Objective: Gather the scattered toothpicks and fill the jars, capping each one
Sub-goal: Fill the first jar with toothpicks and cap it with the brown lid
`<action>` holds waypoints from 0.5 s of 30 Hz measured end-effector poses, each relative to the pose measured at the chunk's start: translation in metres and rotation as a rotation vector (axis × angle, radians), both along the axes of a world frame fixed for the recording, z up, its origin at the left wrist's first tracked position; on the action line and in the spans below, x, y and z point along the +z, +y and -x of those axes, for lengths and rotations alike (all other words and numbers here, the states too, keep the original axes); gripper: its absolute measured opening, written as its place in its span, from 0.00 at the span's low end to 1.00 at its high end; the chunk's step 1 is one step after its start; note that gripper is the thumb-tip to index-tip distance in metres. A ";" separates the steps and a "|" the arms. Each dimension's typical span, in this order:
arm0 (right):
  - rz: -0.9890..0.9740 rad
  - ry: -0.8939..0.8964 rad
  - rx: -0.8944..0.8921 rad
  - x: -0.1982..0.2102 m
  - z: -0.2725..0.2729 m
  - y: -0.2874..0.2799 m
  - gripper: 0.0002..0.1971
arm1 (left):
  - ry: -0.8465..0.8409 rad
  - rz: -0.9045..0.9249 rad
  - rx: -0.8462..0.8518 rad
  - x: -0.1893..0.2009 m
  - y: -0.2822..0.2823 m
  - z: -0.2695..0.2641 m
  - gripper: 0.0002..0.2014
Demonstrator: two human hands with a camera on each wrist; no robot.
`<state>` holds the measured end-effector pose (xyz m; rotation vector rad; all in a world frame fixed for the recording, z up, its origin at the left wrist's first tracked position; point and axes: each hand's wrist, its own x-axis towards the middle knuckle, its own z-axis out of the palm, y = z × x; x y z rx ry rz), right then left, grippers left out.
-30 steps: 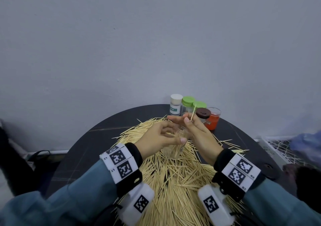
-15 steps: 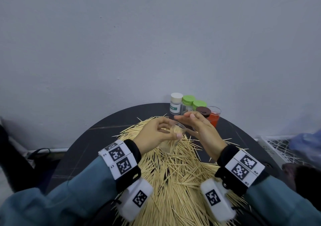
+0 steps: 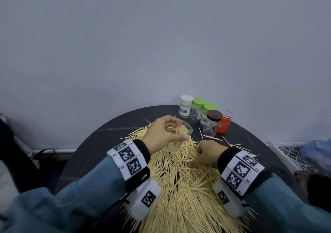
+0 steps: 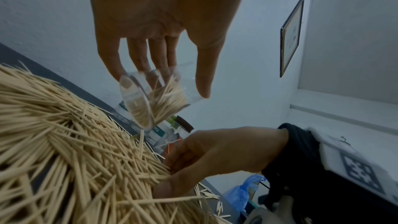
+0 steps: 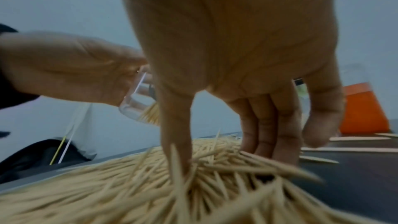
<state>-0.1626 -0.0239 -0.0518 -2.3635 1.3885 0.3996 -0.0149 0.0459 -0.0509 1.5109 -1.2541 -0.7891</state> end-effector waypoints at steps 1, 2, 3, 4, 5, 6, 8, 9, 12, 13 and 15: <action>0.014 0.019 0.009 0.000 -0.003 0.001 0.30 | 0.003 -0.002 0.002 0.000 0.000 -0.001 0.25; 0.027 0.037 0.017 0.000 -0.007 0.002 0.27 | 0.009 -0.005 0.004 0.000 0.000 -0.001 0.26; 0.040 0.059 0.026 0.001 -0.010 0.003 0.25 | 0.013 -0.007 0.003 0.000 0.000 -0.002 0.26; 0.052 0.083 0.036 0.001 -0.012 0.004 0.24 | 0.014 -0.008 0.000 0.000 0.000 -0.002 0.26; 0.062 0.104 0.045 0.001 -0.014 0.005 0.22 | 0.013 -0.008 -0.004 0.001 0.000 -0.002 0.26; 0.066 0.122 0.053 0.001 -0.015 0.005 0.21 | 0.011 -0.009 -0.007 0.001 0.000 -0.002 0.26; 0.063 0.142 0.062 0.003 -0.015 0.004 0.20 | 0.009 -0.007 -0.012 0.002 0.000 -0.002 0.25; 0.053 0.136 0.056 0.004 -0.013 0.003 0.19 | 0.007 -0.006 -0.015 0.002 0.000 -0.002 0.25; -0.018 0.071 0.029 0.007 -0.006 -0.006 0.15 | 0.007 -0.008 -0.018 0.002 0.000 -0.003 0.25; -0.067 0.013 0.007 0.007 -0.003 -0.010 0.10 | 0.009 -0.011 -0.020 0.002 0.000 -0.003 0.25; -0.215 -0.142 -0.058 0.005 0.004 -0.016 0.09 | 0.007 -0.018 -0.022 0.001 0.000 -0.003 0.25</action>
